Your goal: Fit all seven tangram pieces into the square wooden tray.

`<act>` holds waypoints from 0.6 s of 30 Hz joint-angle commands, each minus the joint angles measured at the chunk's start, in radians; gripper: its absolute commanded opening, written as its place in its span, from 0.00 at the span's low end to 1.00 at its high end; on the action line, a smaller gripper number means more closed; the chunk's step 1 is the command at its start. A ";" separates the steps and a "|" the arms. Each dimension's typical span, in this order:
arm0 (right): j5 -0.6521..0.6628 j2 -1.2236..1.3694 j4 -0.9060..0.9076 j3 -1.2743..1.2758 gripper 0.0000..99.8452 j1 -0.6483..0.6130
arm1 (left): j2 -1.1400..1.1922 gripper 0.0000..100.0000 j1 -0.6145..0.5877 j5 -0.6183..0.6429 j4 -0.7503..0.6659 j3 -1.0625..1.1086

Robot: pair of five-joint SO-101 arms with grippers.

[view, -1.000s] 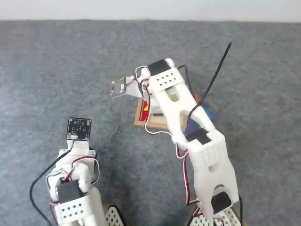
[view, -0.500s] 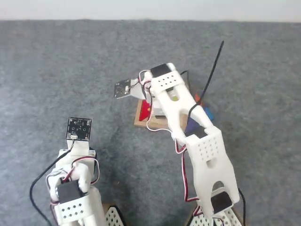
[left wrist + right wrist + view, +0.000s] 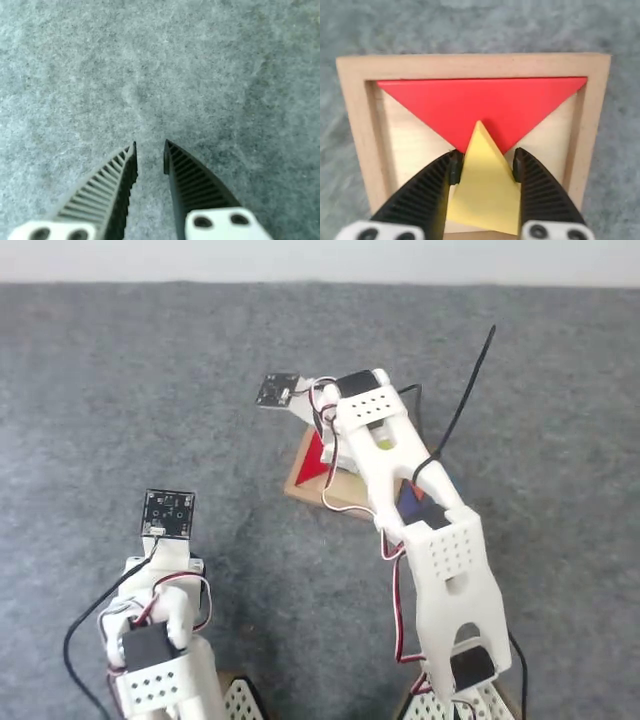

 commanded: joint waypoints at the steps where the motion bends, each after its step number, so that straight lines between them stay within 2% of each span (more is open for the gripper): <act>1: -0.025 -0.087 -0.022 -0.072 0.11 0.028 | -0.012 0.09 -0.005 -0.009 0.006 -0.007; 8: -0.025 -0.091 -0.013 -0.107 0.13 0.035 | -0.012 0.09 -0.005 -0.009 0.006 -0.007; 18: -0.025 -0.093 -0.007 -0.146 0.42 0.056 | -0.012 0.09 -0.005 -0.009 0.006 -0.007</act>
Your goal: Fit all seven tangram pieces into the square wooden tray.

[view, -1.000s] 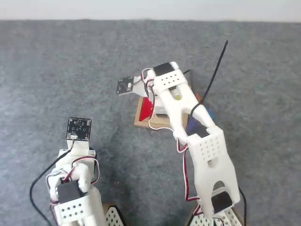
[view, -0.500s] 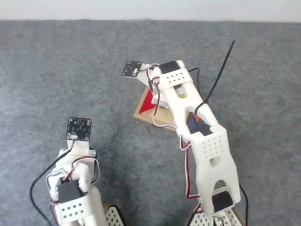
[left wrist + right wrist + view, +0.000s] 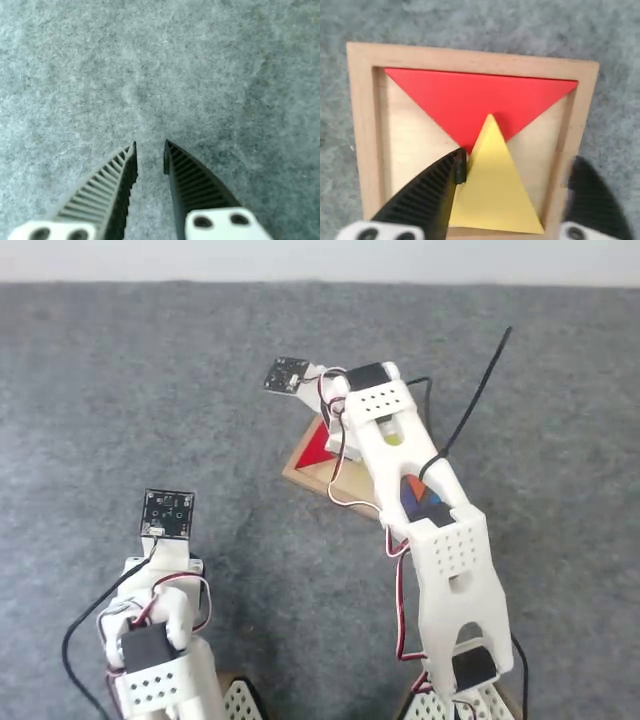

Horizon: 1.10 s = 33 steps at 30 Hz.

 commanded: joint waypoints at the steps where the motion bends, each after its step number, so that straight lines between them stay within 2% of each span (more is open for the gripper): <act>1: -0.006 -0.094 0.010 -0.098 0.43 0.033 | -0.012 0.09 -0.005 -0.009 0.006 -0.007; 5: -0.006 -0.085 0.031 -0.147 0.44 0.050 | -0.012 0.09 -0.005 -0.009 0.006 -0.007; 14: -0.048 -0.028 -0.056 -0.153 0.44 0.051 | -0.012 0.09 -0.005 -0.009 0.006 -0.007; 22: -0.058 -0.065 -0.019 -0.153 0.44 0.045 | -0.012 0.09 -0.005 -0.009 0.006 -0.007; 29: -0.064 -0.186 0.236 -0.153 0.43 0.062 | -0.012 0.09 -0.005 -0.009 0.006 -0.007; 31: -0.061 -0.229 0.320 -0.152 0.38 0.065 | -0.012 0.09 -0.005 -0.009 0.006 -0.007; 33: -0.066 -0.260 0.397 -0.150 0.27 0.065 | -0.012 0.09 -0.005 -0.009 0.006 -0.007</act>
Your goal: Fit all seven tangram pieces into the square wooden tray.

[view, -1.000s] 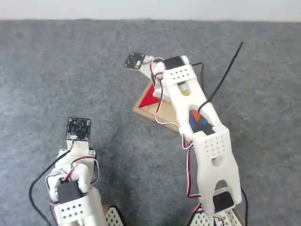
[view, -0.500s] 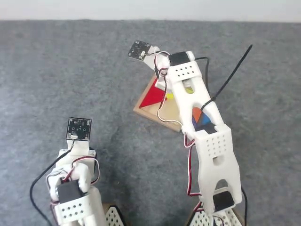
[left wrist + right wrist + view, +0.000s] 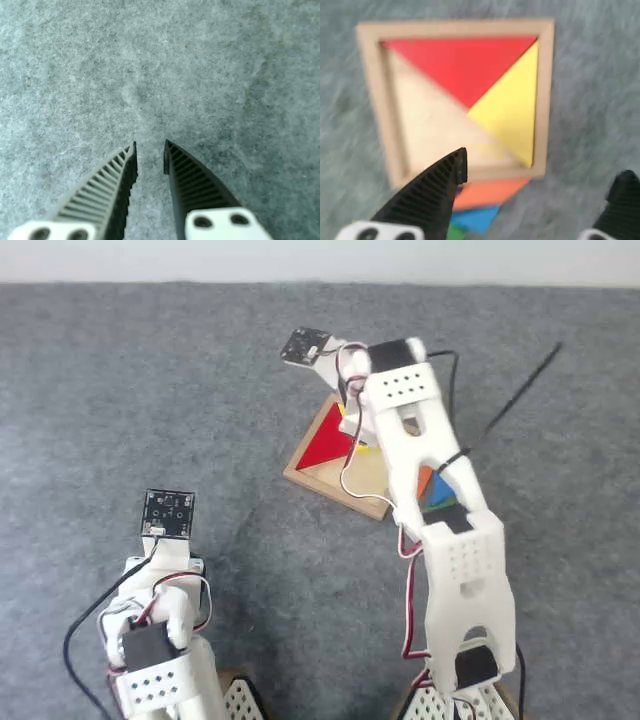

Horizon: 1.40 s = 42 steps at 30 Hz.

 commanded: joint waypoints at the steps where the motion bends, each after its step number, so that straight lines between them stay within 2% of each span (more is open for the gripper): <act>1: -0.020 -0.130 0.133 -0.054 0.21 0.008 | -0.012 0.09 -0.005 -0.009 0.006 -0.007; 3: -0.106 -0.136 0.150 -0.052 0.09 0.013 | -0.012 0.09 -0.005 -0.009 0.006 -0.007; 4: -0.161 -0.130 0.150 -0.052 0.05 0.024 | -0.012 0.09 -0.005 -0.009 0.006 -0.007; 5: -0.206 -0.117 0.150 -0.052 0.05 0.030 | -0.012 0.09 -0.005 -0.009 0.006 -0.007; 9: -0.397 -0.019 0.104 -0.052 0.18 0.065 | -0.012 0.09 -0.005 -0.009 0.006 -0.007; 12: -0.445 0.053 0.031 -0.057 0.29 0.108 | -0.012 0.09 -0.005 -0.009 0.006 -0.007; 15: -0.445 0.110 -0.024 -0.057 0.34 0.145 | -0.012 0.09 -0.005 -0.009 0.006 -0.007; 21: -0.394 0.171 -0.053 -0.058 0.32 0.179 | -0.012 0.09 -0.005 -0.009 0.006 -0.007; 30: -0.394 0.189 -0.093 -0.058 0.32 0.131 | -0.012 0.09 -0.005 -0.009 0.006 -0.007; 34: -0.443 0.220 -0.119 -0.058 0.32 0.130 | -0.012 0.09 -0.006 -0.009 0.006 -0.007; 42: -0.393 0.260 -0.150 -0.094 0.32 0.130 | -0.012 0.09 -0.009 -0.009 0.006 -0.007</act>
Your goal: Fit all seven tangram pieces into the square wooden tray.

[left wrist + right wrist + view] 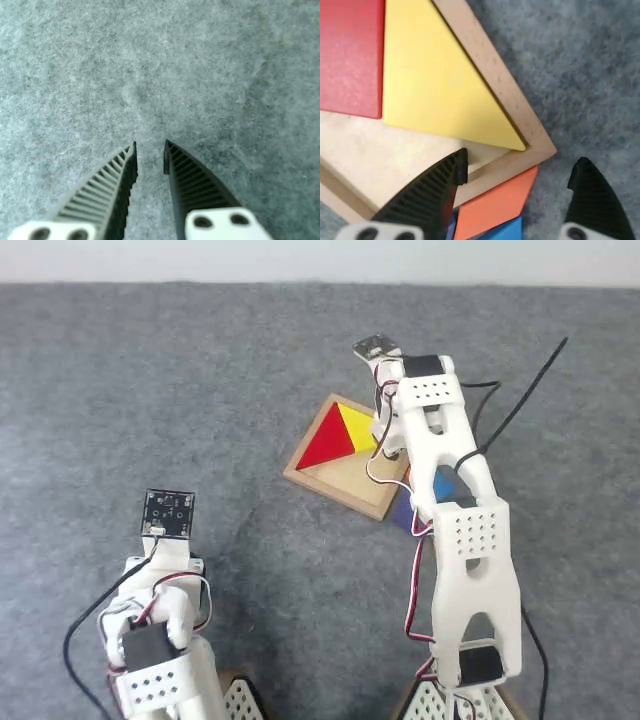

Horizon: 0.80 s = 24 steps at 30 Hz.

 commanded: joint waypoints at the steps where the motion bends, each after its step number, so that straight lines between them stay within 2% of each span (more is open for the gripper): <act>1: 0.032 -0.007 -0.021 -0.066 0.32 -0.002 | -0.012 0.09 -0.009 -0.009 0.006 -0.007; 8: 0.130 0.027 -0.024 -0.069 0.30 -0.008 | -0.012 0.09 -0.009 -0.009 0.006 -0.007; 15: 0.175 0.088 -0.016 -0.161 0.04 -0.008 | -0.012 0.09 -0.009 -0.009 0.006 -0.007; 24: 0.327 0.091 -0.018 -0.203 0.04 -0.027 | -0.012 0.09 -0.009 -0.009 0.006 -0.007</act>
